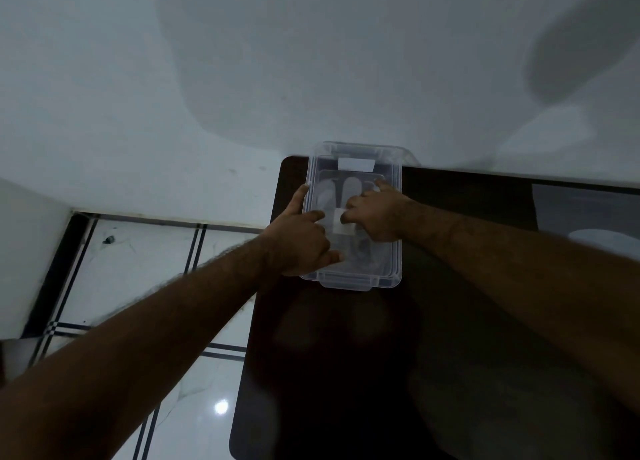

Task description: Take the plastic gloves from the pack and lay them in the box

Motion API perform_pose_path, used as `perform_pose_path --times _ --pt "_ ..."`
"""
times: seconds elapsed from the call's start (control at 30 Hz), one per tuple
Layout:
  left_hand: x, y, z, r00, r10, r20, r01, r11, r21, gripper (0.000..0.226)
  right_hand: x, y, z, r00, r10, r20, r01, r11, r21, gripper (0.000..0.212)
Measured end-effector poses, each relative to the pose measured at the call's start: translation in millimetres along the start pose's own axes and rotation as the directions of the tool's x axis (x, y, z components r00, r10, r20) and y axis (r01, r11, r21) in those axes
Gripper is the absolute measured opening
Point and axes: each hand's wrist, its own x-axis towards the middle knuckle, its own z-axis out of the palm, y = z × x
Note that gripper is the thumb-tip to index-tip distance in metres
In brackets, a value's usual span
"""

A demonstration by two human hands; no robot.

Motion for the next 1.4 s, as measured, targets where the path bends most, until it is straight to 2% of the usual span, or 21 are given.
perform_pose_path --times 0.1,0.27,0.33,0.5,0.6,0.77,0.9,1.03,1.1,1.17,1.27,1.4 --pt "1 4 0 0.999 -0.018 -0.031 0.019 0.999 0.036 0.079 0 -1 -3 1.0 -0.002 0.026 0.003 1.0 -0.023 0.064" --pt "8 -1 -7 0.989 -0.134 -0.061 0.139 0.988 0.07 0.087 -7 -7 -4 0.998 0.005 -0.068 -0.008 0.999 -0.048 0.056" --pt "15 -9 -9 0.989 -0.134 -0.06 0.138 0.988 0.069 0.09 -12 -14 0 0.997 0.001 -0.076 -0.006 0.998 -0.064 0.054" --pt "27 -21 -16 0.997 -0.07 -0.015 0.071 0.992 0.104 0.117 -27 -28 9 0.999 -0.001 -0.034 -0.004 0.992 -0.129 0.057" --pt "22 -22 -18 0.993 -0.102 -0.059 0.111 0.98 0.165 0.11 -32 -32 11 1.0 0.011 -0.022 -0.014 0.993 -0.12 0.057" --pt "8 -19 -16 0.98 -0.174 -0.101 0.183 0.979 0.088 0.114 -36 -36 15 1.0 0.013 0.025 -0.01 0.994 -0.106 0.054" --pt "-3 -13 -15 0.963 -0.244 -0.112 0.239 0.969 -0.055 0.114 -42 -38 13 0.998 0.04 0.045 -0.035 0.994 -0.108 0.051" --pt "-17 5 -13 0.914 -0.362 -0.181 0.315 0.917 -0.244 0.105 -53 -40 15 0.999 0.025 -0.029 -0.028 0.995 -0.096 0.046" --pt "-24 16 -11 0.931 -0.319 -0.177 0.272 0.931 -0.243 0.11 -58 -41 20 1.0 0.029 -0.01 -0.029 0.996 -0.082 0.045" --pt "-30 28 -7 0.963 -0.234 -0.135 0.211 0.963 -0.166 0.115 -61 -43 22 0.998 0.035 0.043 -0.031 0.995 -0.098 0.047" --pt "-35 37 0 0.978 -0.199 -0.064 0.192 0.976 -0.101 0.111 -63 -45 23 0.997 0.037 0.073 -0.032 0.997 -0.077 0.047" --pt "-50 42 -14 0.966 -0.242 -0.091 0.226 0.961 -0.159 0.109 -78 -52 10 0.999 0.046 -0.029 -0.048 0.996 -0.07 0.051"
